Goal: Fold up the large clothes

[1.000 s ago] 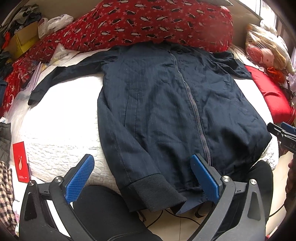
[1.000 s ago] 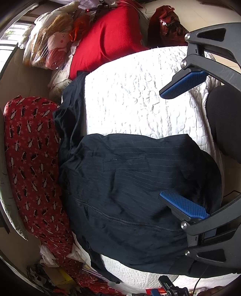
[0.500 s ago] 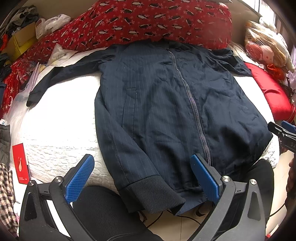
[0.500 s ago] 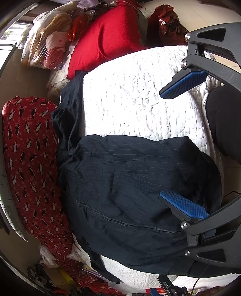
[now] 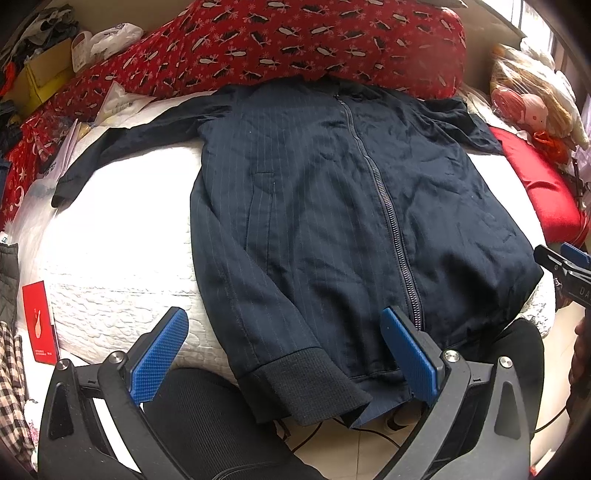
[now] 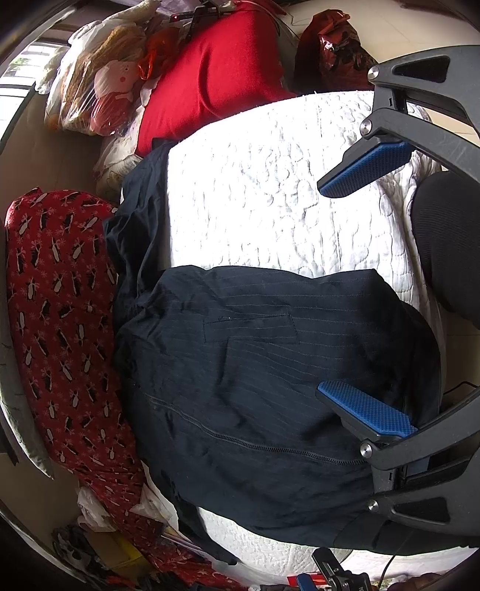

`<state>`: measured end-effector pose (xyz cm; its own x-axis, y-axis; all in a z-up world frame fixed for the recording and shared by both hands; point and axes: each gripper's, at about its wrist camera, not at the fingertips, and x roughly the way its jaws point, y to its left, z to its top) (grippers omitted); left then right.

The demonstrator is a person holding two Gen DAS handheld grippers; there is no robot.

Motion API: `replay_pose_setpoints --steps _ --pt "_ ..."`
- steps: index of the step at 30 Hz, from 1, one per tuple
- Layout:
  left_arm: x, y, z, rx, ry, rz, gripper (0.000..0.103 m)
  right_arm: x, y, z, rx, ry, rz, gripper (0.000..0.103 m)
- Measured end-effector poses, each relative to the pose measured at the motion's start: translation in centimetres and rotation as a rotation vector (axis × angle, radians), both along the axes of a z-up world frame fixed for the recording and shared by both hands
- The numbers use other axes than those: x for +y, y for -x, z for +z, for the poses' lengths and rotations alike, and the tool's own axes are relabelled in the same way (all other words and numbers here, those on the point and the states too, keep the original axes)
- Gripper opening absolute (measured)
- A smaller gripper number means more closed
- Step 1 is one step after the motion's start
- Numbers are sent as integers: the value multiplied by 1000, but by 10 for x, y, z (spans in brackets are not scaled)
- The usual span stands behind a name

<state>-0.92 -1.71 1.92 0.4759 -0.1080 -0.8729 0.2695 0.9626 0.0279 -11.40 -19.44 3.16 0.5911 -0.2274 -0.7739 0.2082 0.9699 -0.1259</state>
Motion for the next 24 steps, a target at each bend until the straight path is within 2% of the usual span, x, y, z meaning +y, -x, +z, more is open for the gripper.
replay_pose_setpoints --steps 24 --pt "-3 -6 -9 25 -14 0 103 0 -7 -7 16 -15 1 100"
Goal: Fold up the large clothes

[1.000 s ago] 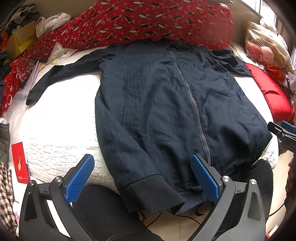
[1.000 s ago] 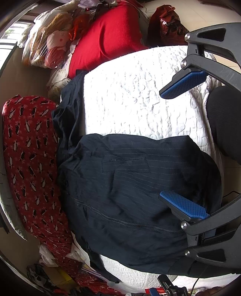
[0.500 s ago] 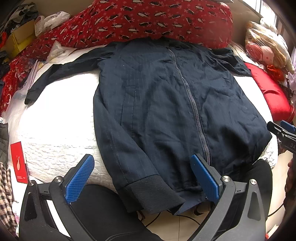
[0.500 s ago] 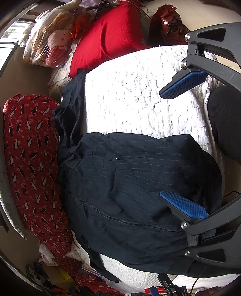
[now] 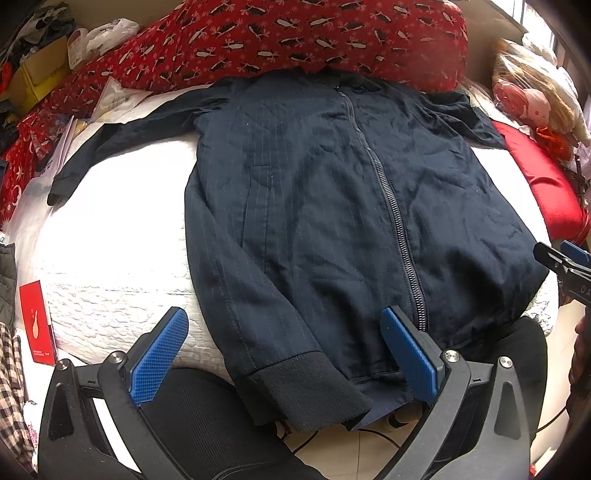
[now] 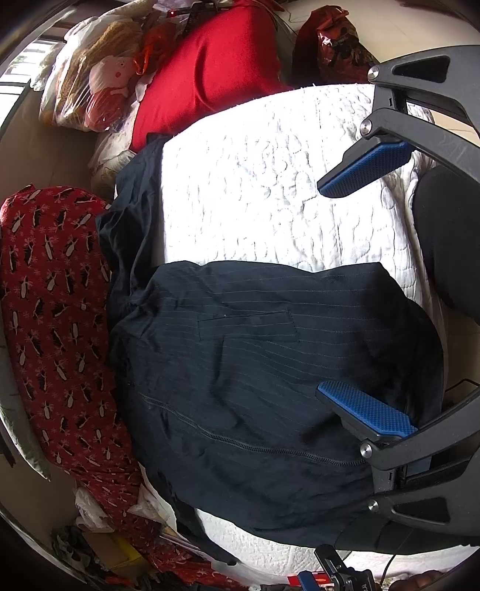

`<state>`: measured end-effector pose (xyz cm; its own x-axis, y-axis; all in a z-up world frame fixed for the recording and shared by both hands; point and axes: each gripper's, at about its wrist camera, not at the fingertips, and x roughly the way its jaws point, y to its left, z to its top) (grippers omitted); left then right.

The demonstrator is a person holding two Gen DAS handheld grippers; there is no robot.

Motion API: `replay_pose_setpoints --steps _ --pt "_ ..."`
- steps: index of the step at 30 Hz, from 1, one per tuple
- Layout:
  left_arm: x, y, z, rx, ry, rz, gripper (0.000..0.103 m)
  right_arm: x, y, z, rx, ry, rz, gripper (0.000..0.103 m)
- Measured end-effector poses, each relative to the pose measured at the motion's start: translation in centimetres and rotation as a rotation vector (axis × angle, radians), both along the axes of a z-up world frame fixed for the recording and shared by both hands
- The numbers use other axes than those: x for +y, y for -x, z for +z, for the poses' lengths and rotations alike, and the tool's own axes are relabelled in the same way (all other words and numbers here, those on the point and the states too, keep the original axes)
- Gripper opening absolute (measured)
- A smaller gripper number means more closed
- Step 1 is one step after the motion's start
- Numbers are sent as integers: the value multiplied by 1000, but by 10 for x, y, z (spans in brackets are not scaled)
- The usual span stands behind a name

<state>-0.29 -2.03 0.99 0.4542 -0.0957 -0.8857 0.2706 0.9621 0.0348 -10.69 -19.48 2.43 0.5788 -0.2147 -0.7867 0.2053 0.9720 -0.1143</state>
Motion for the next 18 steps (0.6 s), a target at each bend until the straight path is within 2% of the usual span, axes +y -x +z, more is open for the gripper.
replay_pose_setpoints --steps 7,10,14,16,18 --pt "14 -7 -6 34 9 18 103 -9 -2 -9 19 -29 -14 100" --pt "40 -17 -11 73 24 73 103 -17 1 -15 37 -43 -19 100" --pt "72 -23 -30 164 45 138 103 -25 6 -29 76 -103 31 100" --pt "78 -20 -37 212 91 141 103 -25 6 -38 97 -123 51 100" --pt "76 -15 -43 266 178 122 103 -23 4 -49 111 -142 66 100"
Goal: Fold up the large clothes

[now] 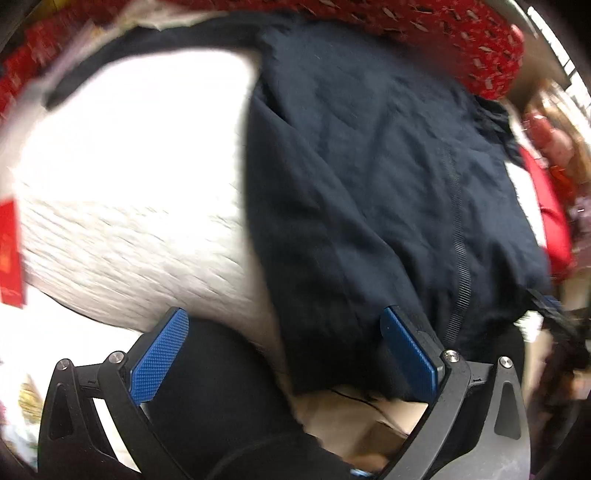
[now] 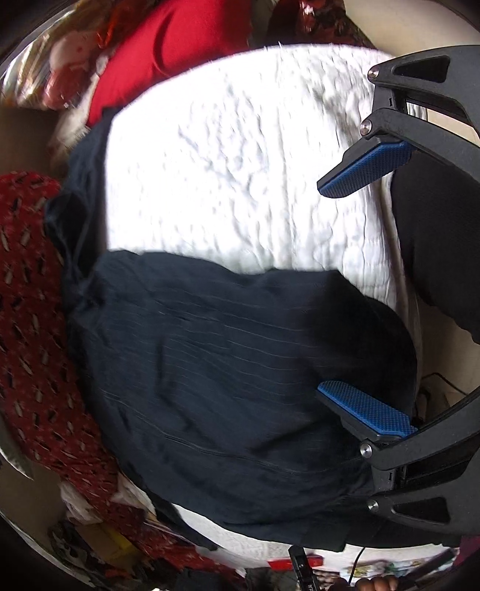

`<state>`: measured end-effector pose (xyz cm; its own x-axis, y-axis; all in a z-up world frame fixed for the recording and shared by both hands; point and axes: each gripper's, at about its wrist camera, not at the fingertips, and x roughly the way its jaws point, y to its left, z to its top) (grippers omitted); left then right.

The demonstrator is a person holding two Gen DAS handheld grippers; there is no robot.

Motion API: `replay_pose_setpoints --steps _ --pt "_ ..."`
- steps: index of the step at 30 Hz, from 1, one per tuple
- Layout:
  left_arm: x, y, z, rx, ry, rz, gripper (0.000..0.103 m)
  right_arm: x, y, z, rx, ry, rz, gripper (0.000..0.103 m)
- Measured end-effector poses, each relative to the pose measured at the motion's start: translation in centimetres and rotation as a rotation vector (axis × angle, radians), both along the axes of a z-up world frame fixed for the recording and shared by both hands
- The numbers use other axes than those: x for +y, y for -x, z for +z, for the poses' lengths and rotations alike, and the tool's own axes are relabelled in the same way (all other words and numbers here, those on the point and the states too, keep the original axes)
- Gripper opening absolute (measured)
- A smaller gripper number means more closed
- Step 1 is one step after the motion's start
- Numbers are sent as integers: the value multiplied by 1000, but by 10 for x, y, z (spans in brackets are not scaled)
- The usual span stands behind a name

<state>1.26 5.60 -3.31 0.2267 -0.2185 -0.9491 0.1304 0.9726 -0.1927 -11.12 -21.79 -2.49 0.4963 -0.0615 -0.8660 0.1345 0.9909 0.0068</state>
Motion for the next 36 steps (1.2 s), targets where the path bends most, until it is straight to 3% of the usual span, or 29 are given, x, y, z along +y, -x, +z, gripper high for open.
replay_pose_setpoints --steps 2,5,9,15,16,17,18,19,20,22,26,29,31,33,36 --pt "-10 4 -2 33 86 -22 103 0 -6 -11 11 -28 -2 98" --pt "-31 7 -2 66 130 -81 103 -3 -14 -20 8 -114 -8 95" --pt "-51 10 5 68 129 -142 103 -5 -12 -17 -17 -186 5 93" --pt "-59 -5 -15 115 28 -113 103 -19 -6 1 -115 -124 48 95" --pt "-57 -6 -20 120 32 -94 96 -18 -7 1 -121 -107 67 95" --pt "-54 -7 -22 123 37 -76 77 -14 -9 -1 -127 -92 108 90" --pt "-52 -8 -23 133 43 -69 64 -10 -9 -3 -126 -101 152 81" --pt "-48 -9 -23 149 60 -66 34 -5 -10 -5 -115 -131 214 39" --pt "-41 -11 -20 169 96 -53 13 2 -11 -8 -74 -170 282 5" --pt "-25 -12 -7 162 148 -14 11 8 -12 -4 -19 -199 334 5" --pt "8 -11 26 92 230 46 11 -10 9 66 -171 -314 352 5" --pt "15 -11 10 132 227 73 15 -18 17 88 -210 -300 312 6" --pt "20 -7 -10 202 215 98 15 -18 4 70 -136 -264 252 9" --pt "19 -2 -28 262 195 101 15 -21 -10 29 13 -245 151 9" --pt "25 9 -29 265 138 94 15 -23 -14 -20 174 -238 86 10"
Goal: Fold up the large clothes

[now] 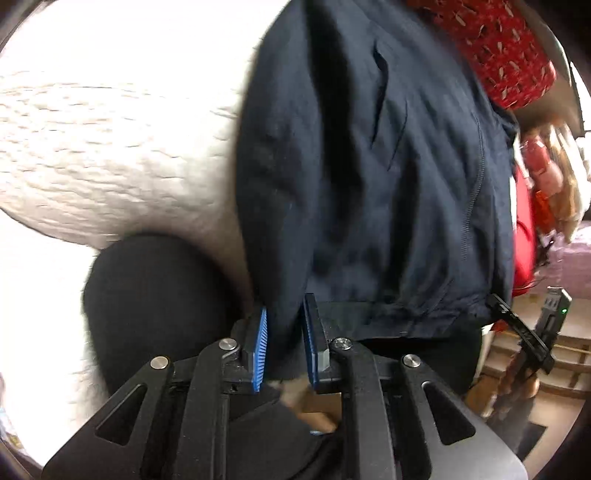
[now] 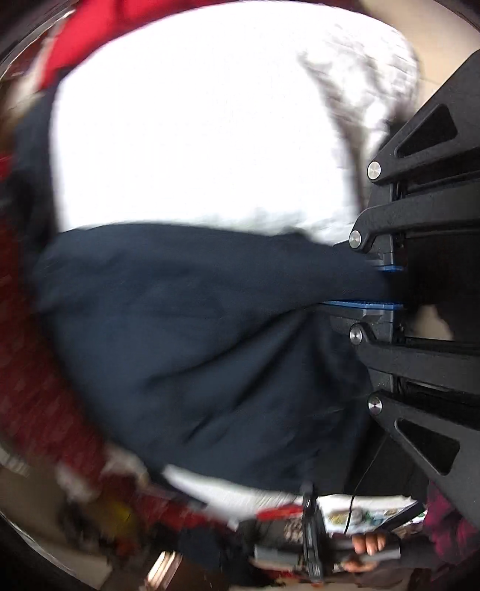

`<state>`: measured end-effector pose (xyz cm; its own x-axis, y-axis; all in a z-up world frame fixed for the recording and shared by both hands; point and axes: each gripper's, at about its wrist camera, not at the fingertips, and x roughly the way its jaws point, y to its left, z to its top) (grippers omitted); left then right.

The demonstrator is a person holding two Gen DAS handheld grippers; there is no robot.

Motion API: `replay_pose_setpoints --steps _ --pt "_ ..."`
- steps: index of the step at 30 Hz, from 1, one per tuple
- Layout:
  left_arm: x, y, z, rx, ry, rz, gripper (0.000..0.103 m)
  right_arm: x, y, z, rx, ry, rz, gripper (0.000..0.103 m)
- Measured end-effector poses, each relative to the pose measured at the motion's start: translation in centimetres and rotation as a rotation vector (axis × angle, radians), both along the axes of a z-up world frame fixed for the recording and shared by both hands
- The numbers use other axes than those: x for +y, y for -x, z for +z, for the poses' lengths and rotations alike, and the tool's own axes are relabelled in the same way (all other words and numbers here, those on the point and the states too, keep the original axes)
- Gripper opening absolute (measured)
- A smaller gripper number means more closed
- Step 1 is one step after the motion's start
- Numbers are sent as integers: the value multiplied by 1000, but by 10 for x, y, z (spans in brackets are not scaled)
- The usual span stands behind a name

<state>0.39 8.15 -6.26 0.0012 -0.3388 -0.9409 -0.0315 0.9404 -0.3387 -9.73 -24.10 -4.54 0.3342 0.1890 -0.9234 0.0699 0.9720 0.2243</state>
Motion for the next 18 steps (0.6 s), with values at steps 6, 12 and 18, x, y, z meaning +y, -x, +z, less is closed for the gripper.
replay_pose_setpoints --steps 6,12,18 --pt "25 -14 28 -106 47 49 27 -16 13 17 -112 -102 -51 56" --pt "13 -25 1 -68 116 46 59 -17 18 -5 -114 -97 -62 64" --pt "-11 -18 18 -101 153 -23 7 7 24 4 -92 -140 80 5"
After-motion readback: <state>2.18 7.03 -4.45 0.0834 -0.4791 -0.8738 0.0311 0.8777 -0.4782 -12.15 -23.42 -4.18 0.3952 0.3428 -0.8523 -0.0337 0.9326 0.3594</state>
